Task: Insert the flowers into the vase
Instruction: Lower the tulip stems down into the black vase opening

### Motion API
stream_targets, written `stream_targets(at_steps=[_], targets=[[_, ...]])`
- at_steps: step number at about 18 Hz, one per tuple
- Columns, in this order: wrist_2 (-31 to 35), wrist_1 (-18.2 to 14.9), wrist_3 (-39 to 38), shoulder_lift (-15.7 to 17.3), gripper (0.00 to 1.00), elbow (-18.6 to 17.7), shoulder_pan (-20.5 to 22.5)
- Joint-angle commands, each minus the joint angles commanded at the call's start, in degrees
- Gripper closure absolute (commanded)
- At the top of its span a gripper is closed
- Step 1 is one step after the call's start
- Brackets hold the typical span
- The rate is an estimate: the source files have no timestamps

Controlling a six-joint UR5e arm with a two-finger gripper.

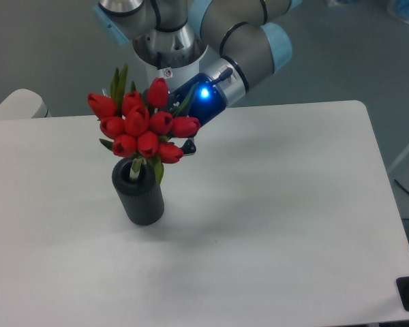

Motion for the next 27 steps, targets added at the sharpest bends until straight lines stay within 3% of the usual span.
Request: stream_targets(at_steps=[13, 22, 27], targets=[[0.5, 0.0, 9.5, -0.1, 0.75, -5.8, -0.1], [0.6, 0.1, 13.7, -1.1, 0.72, -7.5, -0.4], [0.7, 0.4, 16.3, -3.3, 0.68, -7.6, -1.1]])
